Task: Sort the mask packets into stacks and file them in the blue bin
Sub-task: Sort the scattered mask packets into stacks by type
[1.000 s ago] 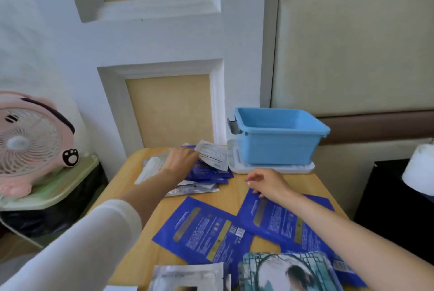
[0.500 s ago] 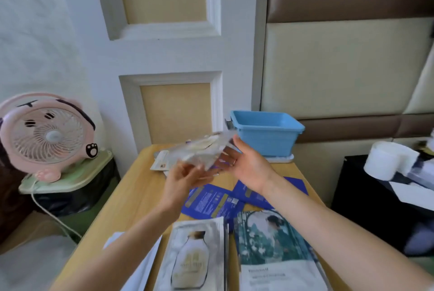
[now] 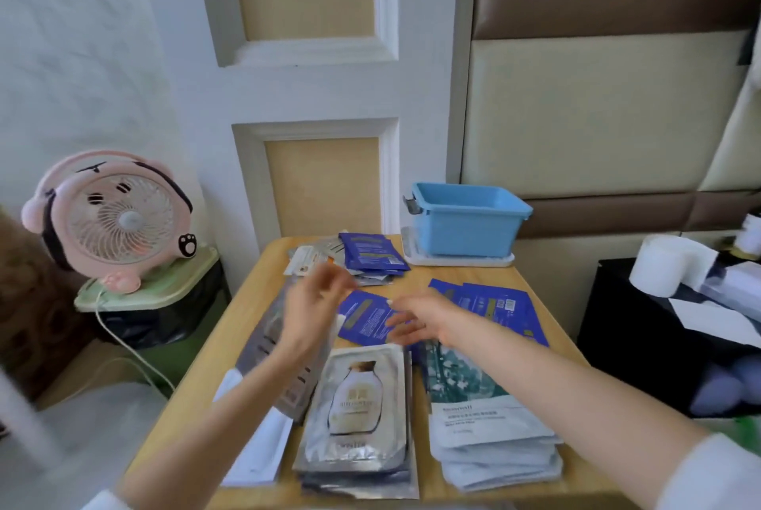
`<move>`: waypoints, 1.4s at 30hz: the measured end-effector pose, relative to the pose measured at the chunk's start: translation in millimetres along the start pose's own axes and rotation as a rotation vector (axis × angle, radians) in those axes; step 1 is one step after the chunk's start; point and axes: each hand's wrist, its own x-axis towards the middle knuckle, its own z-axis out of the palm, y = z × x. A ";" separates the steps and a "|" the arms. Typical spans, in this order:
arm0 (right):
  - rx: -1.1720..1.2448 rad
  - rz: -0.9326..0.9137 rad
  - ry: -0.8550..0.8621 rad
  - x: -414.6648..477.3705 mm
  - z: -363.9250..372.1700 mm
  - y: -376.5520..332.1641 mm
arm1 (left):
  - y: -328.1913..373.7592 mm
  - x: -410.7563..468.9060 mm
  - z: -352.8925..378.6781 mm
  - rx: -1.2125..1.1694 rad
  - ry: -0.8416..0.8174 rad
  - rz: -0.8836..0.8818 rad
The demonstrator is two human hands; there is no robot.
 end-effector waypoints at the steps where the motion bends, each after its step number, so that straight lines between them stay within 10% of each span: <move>1: -0.015 -0.003 0.000 1.2 -1.3 -0.9 | -5.4 12.4 -11.1 0.185 0.165 -0.055; 7: -0.159 -0.037 -0.046 5.4 5.1 -5.5 | -65.0 15.7 -27.2 1.019 -0.536 -0.588; 12: -0.218 -0.018 -0.079 9.6 16.4 -1.5 | -82.2 -0.5 -7.3 1.062 -0.556 -0.713; 20: -0.236 -0.114 -0.087 7.0 15.7 -5.5 | -14.7 12.7 -24.0 1.274 -0.362 -0.090; 22: -0.202 -0.178 -0.053 8.1 11.8 -10.5 | 5.2 29.1 -38.3 1.156 -0.180 -0.045; 28: 0.161 -0.286 -0.144 3.1 3.4 -31.6 | 16.2 26.3 -49.0 -0.153 -0.119 -0.221; 42: -0.338 -0.205 0.106 5.7 7.1 2.4 | -17.0 -18.0 -25.6 0.011 -0.439 -0.624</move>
